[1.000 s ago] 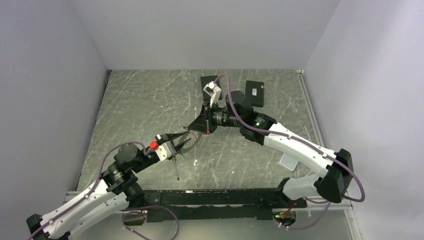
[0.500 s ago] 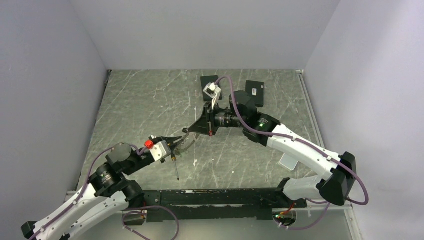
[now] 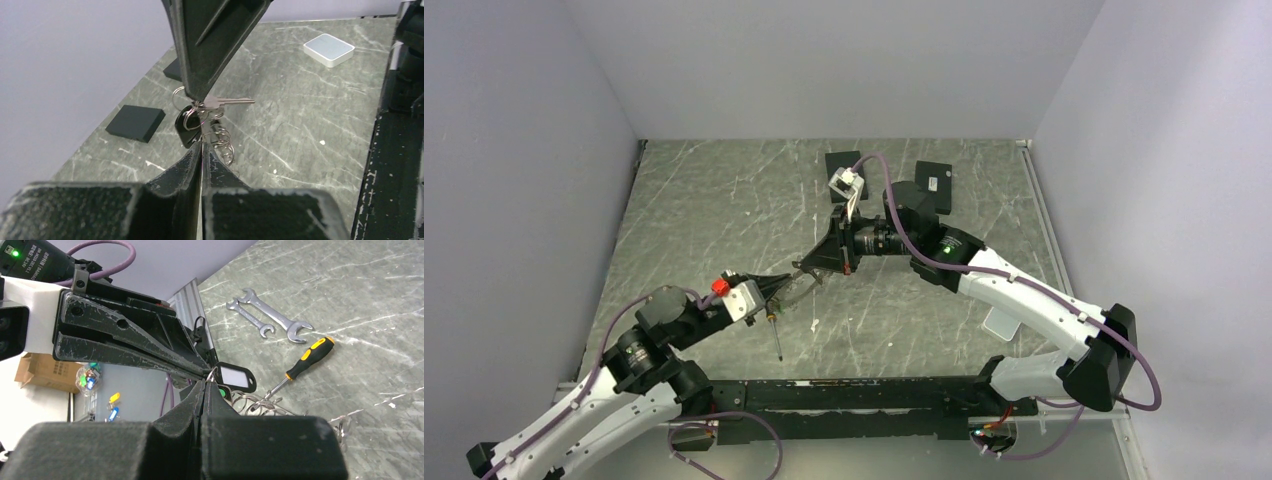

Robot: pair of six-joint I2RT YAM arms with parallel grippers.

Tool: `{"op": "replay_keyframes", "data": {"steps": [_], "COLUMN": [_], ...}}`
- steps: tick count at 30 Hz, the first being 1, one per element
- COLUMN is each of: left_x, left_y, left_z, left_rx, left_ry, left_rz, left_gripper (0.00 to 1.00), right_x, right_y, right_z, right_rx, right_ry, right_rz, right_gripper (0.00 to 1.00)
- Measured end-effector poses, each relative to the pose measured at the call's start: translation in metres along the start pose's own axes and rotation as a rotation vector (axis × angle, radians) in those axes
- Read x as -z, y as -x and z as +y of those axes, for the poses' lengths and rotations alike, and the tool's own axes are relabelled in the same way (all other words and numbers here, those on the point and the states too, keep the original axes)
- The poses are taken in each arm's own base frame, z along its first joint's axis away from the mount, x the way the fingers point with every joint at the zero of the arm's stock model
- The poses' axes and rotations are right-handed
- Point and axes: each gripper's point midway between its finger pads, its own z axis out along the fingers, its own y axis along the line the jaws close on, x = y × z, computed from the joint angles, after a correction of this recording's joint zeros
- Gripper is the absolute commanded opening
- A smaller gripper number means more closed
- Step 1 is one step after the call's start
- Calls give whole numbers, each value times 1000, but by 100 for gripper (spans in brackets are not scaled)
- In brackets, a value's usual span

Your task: Put the keys on the keyring

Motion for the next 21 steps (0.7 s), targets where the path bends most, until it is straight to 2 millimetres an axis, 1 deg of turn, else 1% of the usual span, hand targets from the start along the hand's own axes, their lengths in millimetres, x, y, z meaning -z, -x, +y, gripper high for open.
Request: {"op": "replay_keyframes", "data": {"steps": [2, 5, 7, 9, 12, 15, 18, 21], "left_x": [-2, -3, -3, -3, -3, -2, 0, 6], "left_y": [2, 2, 2, 2, 1, 2, 4, 9], "left_z": [-4, -8, -10, -11, -12, -11, -7, -4], "left_rx": [3, 7, 14, 26, 57, 94, 128, 159], "left_ry": [-22, -49, -57, -60, -58, -40, -11, 21], "left_rz": [-10, -13, -13, -12, -7, -8, -27, -60], "left_gripper": [11, 22, 26, 24, 16, 15, 18, 27], "right_x": [0, 0, 0, 0, 0, 0, 0, 1], "right_y": [0, -1, 0, 0, 1, 0, -1, -1], "right_z": [0, 1, 1, 1, 2, 2, 3, 5], "right_rx": [2, 3, 4, 6, 9, 17, 25, 38], "right_ry": [3, 7, 8, 9, 11, 19, 36, 62], "right_rz": [1, 3, 2, 0, -2, -2, 0, 2], "right_gripper": [0, 0, 0, 0, 0, 0, 0, 0]}}
